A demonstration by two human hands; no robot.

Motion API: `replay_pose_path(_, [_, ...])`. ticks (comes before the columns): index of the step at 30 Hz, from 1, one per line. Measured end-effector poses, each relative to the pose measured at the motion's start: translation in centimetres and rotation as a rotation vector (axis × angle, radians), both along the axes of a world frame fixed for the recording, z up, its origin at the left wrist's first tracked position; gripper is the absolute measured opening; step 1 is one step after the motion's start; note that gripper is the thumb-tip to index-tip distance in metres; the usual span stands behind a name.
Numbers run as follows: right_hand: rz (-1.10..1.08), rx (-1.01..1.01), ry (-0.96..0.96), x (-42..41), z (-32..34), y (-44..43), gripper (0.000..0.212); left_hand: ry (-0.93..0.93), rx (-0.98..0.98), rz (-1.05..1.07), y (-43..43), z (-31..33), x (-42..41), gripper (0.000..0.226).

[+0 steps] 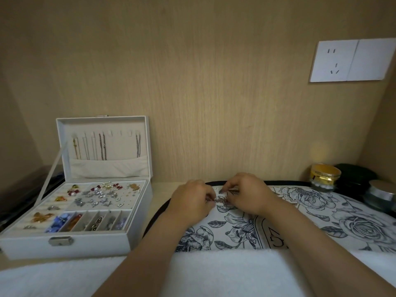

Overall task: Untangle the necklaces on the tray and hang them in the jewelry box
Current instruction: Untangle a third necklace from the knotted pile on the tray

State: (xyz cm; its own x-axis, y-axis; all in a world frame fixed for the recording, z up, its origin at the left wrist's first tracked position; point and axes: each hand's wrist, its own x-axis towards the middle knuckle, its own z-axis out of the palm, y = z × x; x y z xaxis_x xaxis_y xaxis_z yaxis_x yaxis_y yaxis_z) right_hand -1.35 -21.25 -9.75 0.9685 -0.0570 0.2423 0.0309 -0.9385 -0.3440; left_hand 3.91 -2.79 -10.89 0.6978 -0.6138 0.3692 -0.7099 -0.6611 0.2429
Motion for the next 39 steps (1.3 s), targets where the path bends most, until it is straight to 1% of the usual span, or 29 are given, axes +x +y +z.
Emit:
replay_pose_path(2, [0.07, 0.024, 0.009, 0.1, -0.3, 0.7, 0.016, 0.035, 0.002, 0.002, 0.1, -0.5, 0.3, 0.018])
replay_pose_path(4, [0.109, 0.022, 0.013, 0.3, -0.7, 1.3, 0.012, 0.05, -0.054, 0.019, 0.5, -0.5, 0.7, 0.013])
replay_pose_path(7, [0.086, 0.103, 0.018, 0.5, -1.1, 1.6, 0.007, 0.055, -0.097, 0.051, 0.8, -0.6, 0.9, 0.012])
replay_pose_path(9, [0.078, 0.244, 0.047, 0.6, -1.2, 1.6, 0.007, 0.039, -0.096, 0.068, 0.7, -0.8, 0.9, 0.014])
replay_pose_path(10, [0.074, 0.346, 0.054, 0.6, -1.2, 1.7, 0.01, 0.055, -0.13, 0.069, 0.6, -0.8, 0.8, 0.014])
replay_pose_path(12, [0.05, 0.545, 0.031, 0.5, -1.0, 1.7, 0.013, 0.161, -0.276, 0.055, 0.4, -0.6, 0.7, 0.014])
replay_pose_path(14, [0.031, 0.698, 0.01, 0.4, -0.5, 1.8, 0.014, 0.288, -0.4, 0.031, 0.3, -0.3, 0.6, 0.012])
replay_pose_path(17, [0.085, 0.894, 0.054, 0.1, 0.2, 2.0, 0.023, 0.462, -0.455, -0.013, 0.4, 0.2, 0.7, 0.012])
replay_pose_path(19, [0.129, 0.982, 0.095, 0.0, 0.5, 2.3, 0.025, 0.515, -0.446, -0.024, 0.5, 0.3, 0.7, 0.012])
replay_pose_path(22, [0.117, 0.967, 0.135, -0.2, 0.8, 2.5, 0.026, 0.53, -0.429, -0.005, 0.5, 0.5, 0.6, 0.013])
replay_pose_path(25, [0.141, 0.932, 0.187, -0.3, 0.7, 2.4, 0.029, 0.461, -0.397, 0.006, 0.5, 0.6, 0.6, 0.015])
replay_pose_path(30, [0.169, 0.915, 0.191, -0.4, 0.6, 2.0, 0.033, 0.179, -0.182, -0.013, 1.5, 0.5, 1.0, 0.008])
replay_pose_path(33, [0.129, 0.842, 0.179, -0.4, 0.6, 1.8, 0.032, -0.028, -0.05, 0.016, 2.2, 0.7, 1.5, 0.017])
replay_pose_path(34, [0.12, 0.821, 0.176, -0.3, 0.5, 1.7, 0.031, -0.033, -0.04, 0.012, 2.4, 0.8, 1.6, 0.019])
replay_pose_path(35, [0.118, 0.809, 0.175, -0.3, 0.5, 1.7, 0.029, 0.008, -0.048, -0.005, 2.5, 0.8, 1.6, 0.019])
replay_pose_path(38, [0.131, 0.813, 0.175, -0.4, 0.6, 1.8, 0.027, 0.198, -0.098, -0.053, 2.3, 0.2, 1.7, 0.01])
replay_pose_path(39, [0.138, 0.824, 0.173, -0.4, 0.6, 1.8, 0.027, 0.243, -0.127, -0.058, 2.1, 0.0, 1.7, 0.01])
